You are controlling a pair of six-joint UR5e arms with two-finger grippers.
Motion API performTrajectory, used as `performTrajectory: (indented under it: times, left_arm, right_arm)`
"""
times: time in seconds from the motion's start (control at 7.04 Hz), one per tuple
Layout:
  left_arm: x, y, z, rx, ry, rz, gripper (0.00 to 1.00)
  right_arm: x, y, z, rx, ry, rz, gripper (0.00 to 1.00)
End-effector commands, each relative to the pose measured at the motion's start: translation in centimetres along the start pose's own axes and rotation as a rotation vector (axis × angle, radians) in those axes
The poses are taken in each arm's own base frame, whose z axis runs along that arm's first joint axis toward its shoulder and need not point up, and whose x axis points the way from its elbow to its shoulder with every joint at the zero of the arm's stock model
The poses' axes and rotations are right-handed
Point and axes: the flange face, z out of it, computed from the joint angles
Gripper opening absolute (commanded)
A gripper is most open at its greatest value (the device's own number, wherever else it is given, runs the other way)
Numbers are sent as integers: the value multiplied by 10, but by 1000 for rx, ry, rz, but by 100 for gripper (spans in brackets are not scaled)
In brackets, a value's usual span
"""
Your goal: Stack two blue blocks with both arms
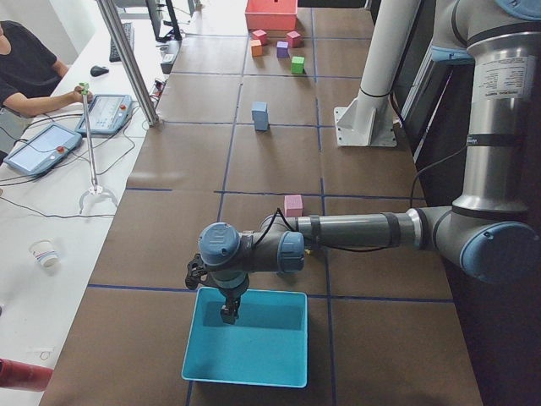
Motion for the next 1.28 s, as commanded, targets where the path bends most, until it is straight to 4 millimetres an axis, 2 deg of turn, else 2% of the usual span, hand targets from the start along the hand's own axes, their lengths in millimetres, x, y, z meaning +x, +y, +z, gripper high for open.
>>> performTrajectory:
  times: [0.0, 0.14, 1.14]
  left_arm:
    - [18, -3, -22, 21, -5, 8, 100]
    - [25, -4, -40, 15, -5, -15, 100]
    - [21, 3, -34, 5, 0, -26, 100]
  right_arm:
    - [1, 0, 1, -1, -1, 2, 100]
    - [1, 0, 1, -2, -1, 3, 100]
    - [2, 0, 2, -4, 2, 4, 100]
